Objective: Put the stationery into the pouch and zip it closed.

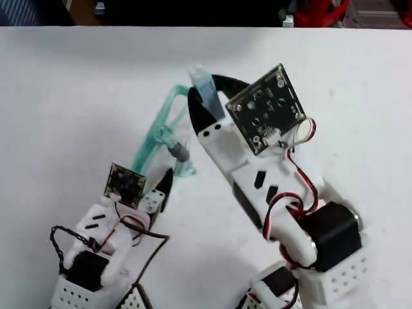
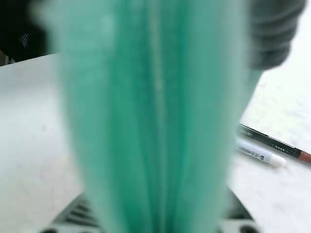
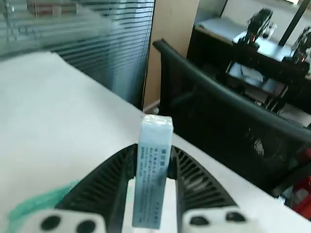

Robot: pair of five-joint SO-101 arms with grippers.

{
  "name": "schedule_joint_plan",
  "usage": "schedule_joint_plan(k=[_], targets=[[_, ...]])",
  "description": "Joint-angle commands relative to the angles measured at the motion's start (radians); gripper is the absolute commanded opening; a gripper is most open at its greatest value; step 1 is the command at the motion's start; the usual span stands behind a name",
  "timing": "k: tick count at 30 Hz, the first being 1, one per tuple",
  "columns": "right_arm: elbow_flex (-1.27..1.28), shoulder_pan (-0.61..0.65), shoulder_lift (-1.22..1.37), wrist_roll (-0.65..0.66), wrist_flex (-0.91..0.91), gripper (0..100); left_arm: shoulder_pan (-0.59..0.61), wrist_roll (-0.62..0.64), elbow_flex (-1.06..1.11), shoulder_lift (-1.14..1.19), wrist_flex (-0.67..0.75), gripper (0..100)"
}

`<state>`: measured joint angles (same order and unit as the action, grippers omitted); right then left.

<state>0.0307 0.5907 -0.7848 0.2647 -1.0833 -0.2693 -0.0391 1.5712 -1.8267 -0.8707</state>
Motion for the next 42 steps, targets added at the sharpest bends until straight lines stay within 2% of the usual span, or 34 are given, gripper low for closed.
schedule_joint_plan(k=[1, 6, 11, 19, 24, 32, 37, 39, 42], targets=[[0.041, 0.004, -0.025, -0.003, 0.145, 1.7, -0.015, -0.008, -0.005, 0.002, 0.021, 15], [0.080, 0.031, 0.012, -0.077, 0.318, 1.7, -0.015, -0.008, -0.005, 0.002, 0.021, 15], [0.080, 0.038, 0.111, -0.180, 0.354, 1.7, -0.013, -0.008, -0.005, 0.002, 0.021, 15], [0.164, 0.016, 0.254, -0.189, 0.380, 1.7, -0.012, -0.008, -0.011, 0.002, 0.021, 15], [0.256, 0.031, 0.200, -0.183, 0.384, 1.7, -0.013, -0.008, -0.012, 0.002, 0.021, 15], [0.434, 0.031, 0.156, -0.187, 0.565, 1.7, -0.008, 0.003, -0.023, 0.002, 0.015, 19], [0.471, 0.044, 0.065, -0.180, 0.496, 1.9, -0.008, 0.003, -0.018, 0.002, 0.020, 19], [0.466, 0.042, 0.035, -0.180, 0.420, 6.0, -0.008, 0.003, -0.018, 0.002, 0.020, 19], [0.466, 0.042, 0.001, -0.180, 0.346, 24.0, -0.015, 0.003, -0.020, 0.002, 0.021, 19]])
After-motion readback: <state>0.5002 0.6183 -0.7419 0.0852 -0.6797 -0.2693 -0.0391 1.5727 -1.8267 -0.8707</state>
